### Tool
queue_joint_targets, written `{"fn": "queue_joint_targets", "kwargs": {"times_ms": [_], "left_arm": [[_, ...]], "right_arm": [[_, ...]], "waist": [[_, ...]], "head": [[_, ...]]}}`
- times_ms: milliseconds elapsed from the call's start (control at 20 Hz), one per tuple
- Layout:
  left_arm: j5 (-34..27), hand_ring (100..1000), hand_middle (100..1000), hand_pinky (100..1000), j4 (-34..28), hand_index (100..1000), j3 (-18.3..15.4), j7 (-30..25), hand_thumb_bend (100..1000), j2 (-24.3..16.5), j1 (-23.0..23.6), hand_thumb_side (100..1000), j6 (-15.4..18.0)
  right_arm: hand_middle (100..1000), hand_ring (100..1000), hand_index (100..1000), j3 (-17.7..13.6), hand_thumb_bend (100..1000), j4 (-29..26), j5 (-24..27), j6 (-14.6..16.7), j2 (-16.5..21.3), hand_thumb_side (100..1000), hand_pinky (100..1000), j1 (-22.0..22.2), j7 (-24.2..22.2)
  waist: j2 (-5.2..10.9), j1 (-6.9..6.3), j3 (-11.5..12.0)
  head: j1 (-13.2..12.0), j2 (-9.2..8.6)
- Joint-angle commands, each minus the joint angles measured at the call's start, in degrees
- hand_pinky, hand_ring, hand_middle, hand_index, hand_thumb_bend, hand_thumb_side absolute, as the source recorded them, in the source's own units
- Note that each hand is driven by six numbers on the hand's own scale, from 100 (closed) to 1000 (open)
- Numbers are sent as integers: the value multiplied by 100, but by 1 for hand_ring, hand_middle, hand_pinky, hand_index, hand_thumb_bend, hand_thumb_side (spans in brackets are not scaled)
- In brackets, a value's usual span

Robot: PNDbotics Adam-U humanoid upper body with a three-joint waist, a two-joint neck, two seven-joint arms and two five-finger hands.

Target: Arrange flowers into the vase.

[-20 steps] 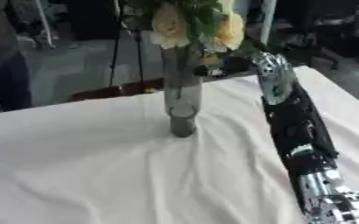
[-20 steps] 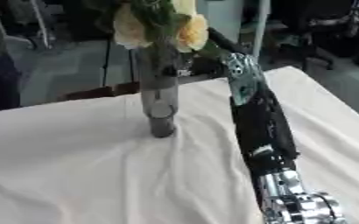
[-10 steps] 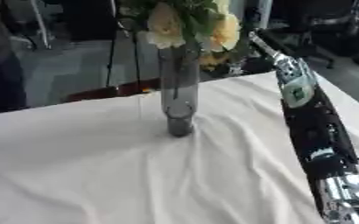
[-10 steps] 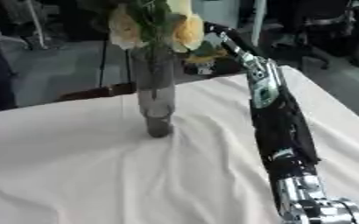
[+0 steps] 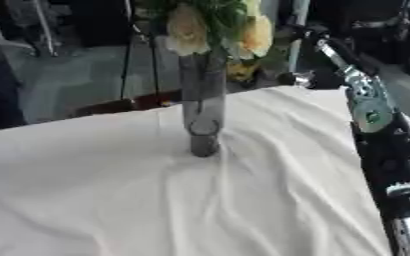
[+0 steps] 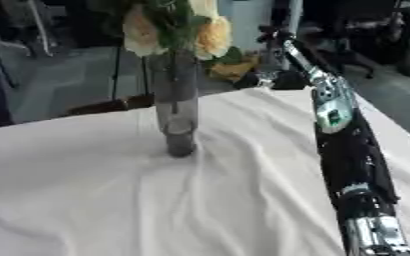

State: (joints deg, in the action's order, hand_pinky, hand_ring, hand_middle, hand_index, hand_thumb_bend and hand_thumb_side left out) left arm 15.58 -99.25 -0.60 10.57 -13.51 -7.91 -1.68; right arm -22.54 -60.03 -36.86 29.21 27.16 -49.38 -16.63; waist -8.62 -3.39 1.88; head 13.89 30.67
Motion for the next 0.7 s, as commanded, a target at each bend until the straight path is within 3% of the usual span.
{"fn": "queue_joint_targets", "kwargs": {"times_ms": [50, 700], "left_arm": [[-16, 695, 619, 502, -72, 714, -74, 50, 301, -108, -38, 811, 2], [-34, 696, 621, 501, -59, 715, -57, 64, 300, -107, -55, 813, 6]], "right_arm": [[786, 1000, 969, 15, 982, -232, 274, 54, 271, 824, 923, 9, 112], [775, 1000, 965, 26, 958, -277, 593, 68, 375, 839, 909, 191, 305]], "waist": [[128, 56, -3], [116, 60, -77]], "head": [[-70, -67], [-77, -98]]}}
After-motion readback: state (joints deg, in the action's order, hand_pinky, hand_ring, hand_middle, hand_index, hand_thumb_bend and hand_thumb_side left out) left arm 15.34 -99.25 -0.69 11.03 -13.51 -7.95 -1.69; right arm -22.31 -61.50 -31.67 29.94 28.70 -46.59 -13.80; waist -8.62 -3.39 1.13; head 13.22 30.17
